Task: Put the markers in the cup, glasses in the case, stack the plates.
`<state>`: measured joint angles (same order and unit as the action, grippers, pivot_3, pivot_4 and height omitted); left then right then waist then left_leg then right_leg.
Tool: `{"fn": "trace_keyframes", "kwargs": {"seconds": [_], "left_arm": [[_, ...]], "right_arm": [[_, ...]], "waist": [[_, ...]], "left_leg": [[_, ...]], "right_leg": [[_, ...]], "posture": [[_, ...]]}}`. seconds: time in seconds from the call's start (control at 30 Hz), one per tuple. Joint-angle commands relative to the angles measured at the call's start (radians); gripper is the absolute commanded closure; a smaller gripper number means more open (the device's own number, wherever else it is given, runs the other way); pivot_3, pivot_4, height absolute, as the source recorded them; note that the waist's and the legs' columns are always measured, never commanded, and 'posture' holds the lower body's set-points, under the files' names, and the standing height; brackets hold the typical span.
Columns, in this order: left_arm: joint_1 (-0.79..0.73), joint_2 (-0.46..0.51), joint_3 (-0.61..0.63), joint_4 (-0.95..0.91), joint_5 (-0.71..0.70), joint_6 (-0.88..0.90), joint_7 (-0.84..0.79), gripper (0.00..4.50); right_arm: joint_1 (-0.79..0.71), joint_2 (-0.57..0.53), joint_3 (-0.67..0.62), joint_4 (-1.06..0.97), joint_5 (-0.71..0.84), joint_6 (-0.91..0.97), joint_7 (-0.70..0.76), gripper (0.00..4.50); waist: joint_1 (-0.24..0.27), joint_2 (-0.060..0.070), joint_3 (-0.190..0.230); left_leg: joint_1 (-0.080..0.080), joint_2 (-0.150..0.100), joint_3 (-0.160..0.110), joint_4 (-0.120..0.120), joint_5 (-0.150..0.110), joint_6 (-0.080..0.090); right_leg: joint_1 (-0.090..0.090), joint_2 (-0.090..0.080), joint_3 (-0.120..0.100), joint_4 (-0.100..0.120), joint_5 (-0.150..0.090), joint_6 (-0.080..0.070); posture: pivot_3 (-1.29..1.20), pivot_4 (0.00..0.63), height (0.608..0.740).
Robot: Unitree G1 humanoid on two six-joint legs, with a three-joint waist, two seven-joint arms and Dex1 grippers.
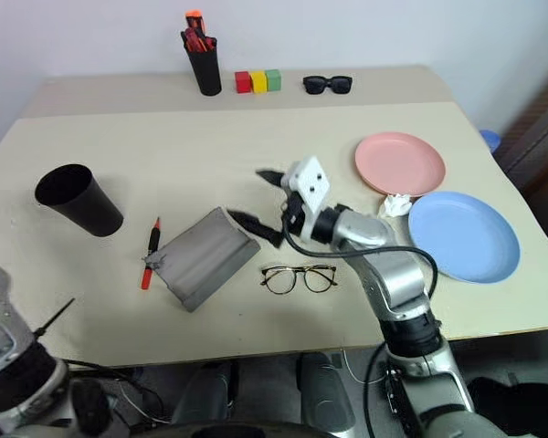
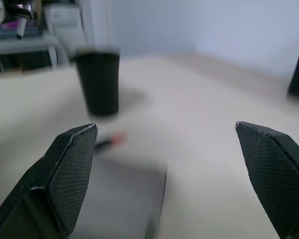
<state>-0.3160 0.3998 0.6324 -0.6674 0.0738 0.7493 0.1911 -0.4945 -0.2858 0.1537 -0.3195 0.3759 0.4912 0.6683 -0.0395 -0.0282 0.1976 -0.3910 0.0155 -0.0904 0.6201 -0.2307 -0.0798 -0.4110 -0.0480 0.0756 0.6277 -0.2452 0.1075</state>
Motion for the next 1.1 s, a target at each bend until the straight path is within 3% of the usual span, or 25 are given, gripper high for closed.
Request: {"fn": "trace_keyframes", "kwargs": {"seconds": [0.03, 0.13, 0.3, 0.8, 0.97, 1.1], "left_arm": [[-0.028, 0.073, -0.053, 0.056, -0.036, -0.157, -0.106, 4.45], [-0.067, 0.093, -0.161, 0.122, -0.059, -0.21, -0.178, 4.45], [-0.072, 0.054, -0.259, 0.233, -0.022, -0.307, -0.16, 4.45], [0.05, -0.062, -0.248, 0.314, 0.004, -0.436, -0.057, 4.45], [0.048, -0.073, -0.251, 0.322, 0.017, -0.445, -0.041, 2.23], [0.054, -0.087, -0.238, 0.304, -0.001, -0.441, -0.04, 2.23]], "right_arm": [[0.0, 0.027, 0.033, -0.024, -0.004, -0.025, -0.008, 0.0], [-0.026, 0.073, 0.058, -0.006, -0.011, -0.037, -0.028, 0.0], [-0.057, 0.115, 0.08, 0.016, -0.022, -0.059, -0.029, 0.0], [-0.082, 0.101, 0.062, 0.087, -0.045, -0.117, -0.003, 0.0], [-0.082, 0.101, 0.063, 0.091, -0.045, -0.117, 0.003, 0.0], [-0.081, 0.099, 0.063, 0.093, -0.047, -0.118, 0.007, 0.0]], "waist": [[0.004, -0.001, 0.0], [0.005, -0.001, 0.0], [-0.009, -0.001, 0.0], [-0.004, -0.001, 0.0], [-0.004, -0.001, 0.0], [-0.005, -0.001, 0.0]], "left_leg": [[0.0, 0.0, 0.0, 0.0, 0.0, 0.0], [0.0, 0.0, 0.0, 0.0, 0.0, 0.0], [0.0, 0.0, 0.0, -0.001, 0.0, 0.0], [-0.001, 0.001, 0.0, -0.005, 0.0, 0.0], [-0.001, 0.001, 0.0, -0.005, 0.0, 0.0], [-0.001, 0.001, 0.0, -0.005, 0.0, 0.0]], "right_leg": [[0.0, 0.0, 0.0, 0.0, 0.0, 0.0], [0.0, 0.0, 0.0, 0.0, 0.0, 0.0], [-0.001, 0.001, 0.0, 0.001, 0.002, 0.003], [-0.005, 0.001, 0.0, 0.003, 0.002, 0.004], [-0.005, 0.001, 0.0, 0.003, 0.002, 0.004], [-0.005, 0.001, 0.0, 0.003, 0.002, 0.004]], "posture": [[0.0, 0.15, 0.74], [0.0, 0.15, 0.74], [0.0, 0.15, 0.74], [0.0, 0.15, 0.74], [0.0, 0.15, 0.74], [0.0, 0.15, 0.74]]}}
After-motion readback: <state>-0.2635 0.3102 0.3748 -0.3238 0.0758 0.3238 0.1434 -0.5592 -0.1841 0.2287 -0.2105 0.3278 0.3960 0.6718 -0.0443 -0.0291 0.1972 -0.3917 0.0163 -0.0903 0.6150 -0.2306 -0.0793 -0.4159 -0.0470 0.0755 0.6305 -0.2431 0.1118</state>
